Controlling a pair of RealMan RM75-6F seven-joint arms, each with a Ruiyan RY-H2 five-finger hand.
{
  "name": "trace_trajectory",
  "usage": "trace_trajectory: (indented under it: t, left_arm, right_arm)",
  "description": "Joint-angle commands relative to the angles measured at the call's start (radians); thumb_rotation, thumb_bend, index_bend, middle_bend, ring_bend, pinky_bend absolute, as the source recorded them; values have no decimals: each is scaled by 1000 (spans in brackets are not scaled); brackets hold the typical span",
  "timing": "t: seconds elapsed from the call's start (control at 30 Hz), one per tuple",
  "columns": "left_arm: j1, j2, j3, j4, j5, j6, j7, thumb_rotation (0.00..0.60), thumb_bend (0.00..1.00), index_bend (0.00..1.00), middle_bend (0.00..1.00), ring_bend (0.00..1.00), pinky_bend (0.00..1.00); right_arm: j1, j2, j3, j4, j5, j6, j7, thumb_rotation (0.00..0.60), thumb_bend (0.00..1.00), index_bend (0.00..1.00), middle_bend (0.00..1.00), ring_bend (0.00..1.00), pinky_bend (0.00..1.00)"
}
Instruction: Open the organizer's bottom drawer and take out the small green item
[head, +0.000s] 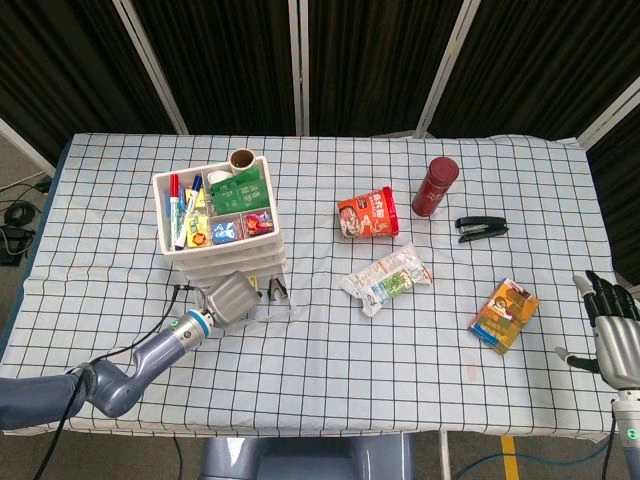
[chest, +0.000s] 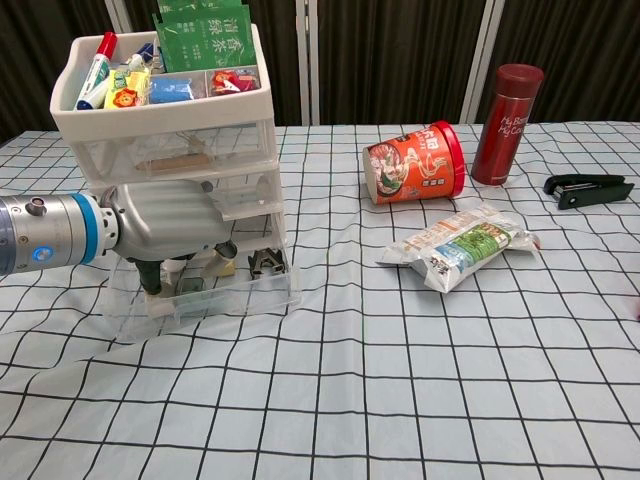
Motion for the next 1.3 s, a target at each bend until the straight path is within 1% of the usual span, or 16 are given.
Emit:
trace_trajectory:
  t: [0.03, 0.17, 0.5, 0.63, 0.83, 1.0, 1.3]
  left_arm:
    - [-4, -3, 2, 5, 0, -4, -3, 600, 226, 487, 1000, 974, 848]
    - [-12, -12, 3, 15, -8, -15, -5, 600, 226, 488, 1000, 975, 848]
    - [-23, -29, 11, 30, -20, -26, -10, 600, 248, 534, 1000, 975, 848]
    - [-27, -29, 15, 29, -26, -29, -8, 600, 344, 557, 1000, 975, 848]
    - [-30, -22, 20, 24, -33, -31, -12, 600, 447, 578, 1000, 975, 848]
    - [-31, -19, 25, 23, -35, -29, -15, 600, 490, 601, 1000, 974, 848]
    - [-32, -12, 26, 17, -32, -18, -27, 600, 495, 634, 1000, 975, 848]
  right_arm:
    - [0, -1, 0, 0, 1, 0, -1, 600, 0, 0, 0, 0, 0]
    - [2, -3, 1, 2, 4, -4, -5, 600, 0, 0, 0, 0, 0]
    - [3, -4, 3, 4, 8, -7, -6, 600, 0, 0, 0, 0, 0]
    - [3, -4, 3, 3, 7, -5, -6, 600, 0, 0, 0, 0, 0]
    - [3, -5, 1, 2, 4, -5, -8, 600, 0, 0, 0, 0, 0]
    - [3, -5, 1, 2, 4, -5, -10, 600, 0, 0, 0, 0, 0]
    - [4, -6, 1, 2, 3, -5, -12, 600, 0, 0, 0, 0, 0]
